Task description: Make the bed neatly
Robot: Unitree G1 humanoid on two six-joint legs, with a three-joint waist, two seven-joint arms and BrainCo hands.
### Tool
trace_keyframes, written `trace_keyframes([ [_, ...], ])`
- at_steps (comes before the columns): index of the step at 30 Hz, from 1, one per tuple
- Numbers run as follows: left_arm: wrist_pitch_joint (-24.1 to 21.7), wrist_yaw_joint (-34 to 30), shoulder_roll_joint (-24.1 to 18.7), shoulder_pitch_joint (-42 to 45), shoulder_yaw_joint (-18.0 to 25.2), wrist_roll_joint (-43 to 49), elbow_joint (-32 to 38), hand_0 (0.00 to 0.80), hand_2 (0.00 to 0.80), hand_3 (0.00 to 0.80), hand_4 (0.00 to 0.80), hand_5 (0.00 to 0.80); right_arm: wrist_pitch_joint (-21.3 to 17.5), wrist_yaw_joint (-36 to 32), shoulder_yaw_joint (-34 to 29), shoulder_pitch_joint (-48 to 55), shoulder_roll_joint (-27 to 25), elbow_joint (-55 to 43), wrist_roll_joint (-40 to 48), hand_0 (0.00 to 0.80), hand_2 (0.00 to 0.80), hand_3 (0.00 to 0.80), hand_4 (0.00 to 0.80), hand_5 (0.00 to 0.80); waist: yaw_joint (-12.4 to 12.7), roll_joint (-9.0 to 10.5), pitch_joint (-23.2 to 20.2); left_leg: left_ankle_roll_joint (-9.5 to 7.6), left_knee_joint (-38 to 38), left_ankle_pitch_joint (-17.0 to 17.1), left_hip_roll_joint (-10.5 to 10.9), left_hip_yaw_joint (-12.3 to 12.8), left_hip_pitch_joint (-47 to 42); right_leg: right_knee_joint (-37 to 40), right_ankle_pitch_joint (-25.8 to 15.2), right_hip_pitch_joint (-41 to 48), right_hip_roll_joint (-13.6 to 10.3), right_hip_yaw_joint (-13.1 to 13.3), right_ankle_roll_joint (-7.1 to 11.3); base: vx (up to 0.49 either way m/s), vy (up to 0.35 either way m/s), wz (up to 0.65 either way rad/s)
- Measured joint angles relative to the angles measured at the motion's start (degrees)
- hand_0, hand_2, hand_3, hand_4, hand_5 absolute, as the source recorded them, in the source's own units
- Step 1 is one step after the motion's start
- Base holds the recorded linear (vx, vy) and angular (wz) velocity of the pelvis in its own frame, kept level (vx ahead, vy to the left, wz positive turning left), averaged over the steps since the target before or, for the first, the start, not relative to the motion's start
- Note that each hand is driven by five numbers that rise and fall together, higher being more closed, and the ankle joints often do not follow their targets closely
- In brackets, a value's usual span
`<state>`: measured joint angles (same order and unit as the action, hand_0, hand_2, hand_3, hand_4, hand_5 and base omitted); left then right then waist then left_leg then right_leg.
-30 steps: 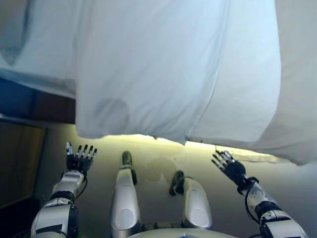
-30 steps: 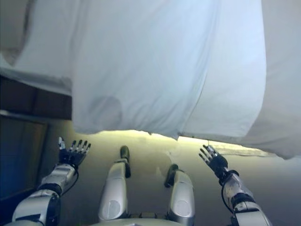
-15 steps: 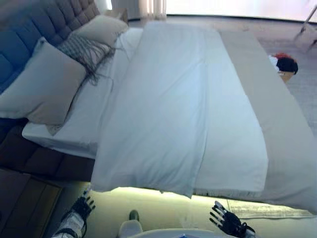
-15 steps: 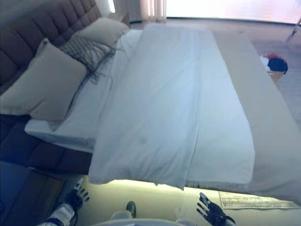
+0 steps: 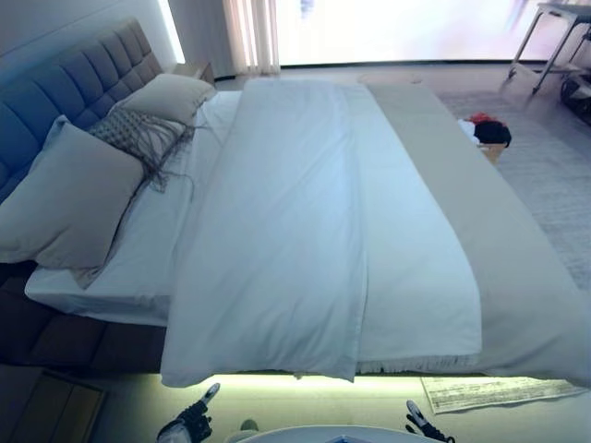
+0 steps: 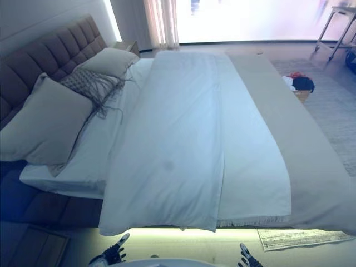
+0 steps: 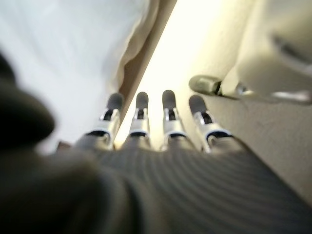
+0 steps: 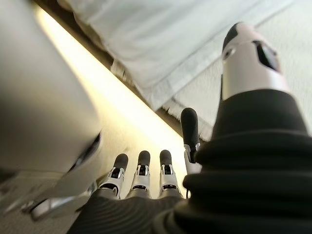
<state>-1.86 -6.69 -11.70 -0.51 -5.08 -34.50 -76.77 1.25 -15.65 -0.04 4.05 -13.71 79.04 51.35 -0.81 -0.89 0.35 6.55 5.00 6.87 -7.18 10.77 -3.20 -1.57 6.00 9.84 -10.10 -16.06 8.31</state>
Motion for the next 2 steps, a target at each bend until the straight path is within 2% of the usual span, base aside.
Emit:
trace_keyframes([
  [2,0.15,-0.07,0.42,0.29,-0.01,-0.01,0.0,0.0,0.0,0.0,0.0,0.0,-0.01,-0.02,0.15,0.01,0.15,-0.03,-0.11,0.0,0.0,0.0,0.0,0.0,0.02,0.05,-0.43,0.1,0.01,0.02,-0.33,-0.02,-0.1,-0.05,0.02,0.07,0.22,0.07,-0.11,0.02,-0.045,-0.01],
])
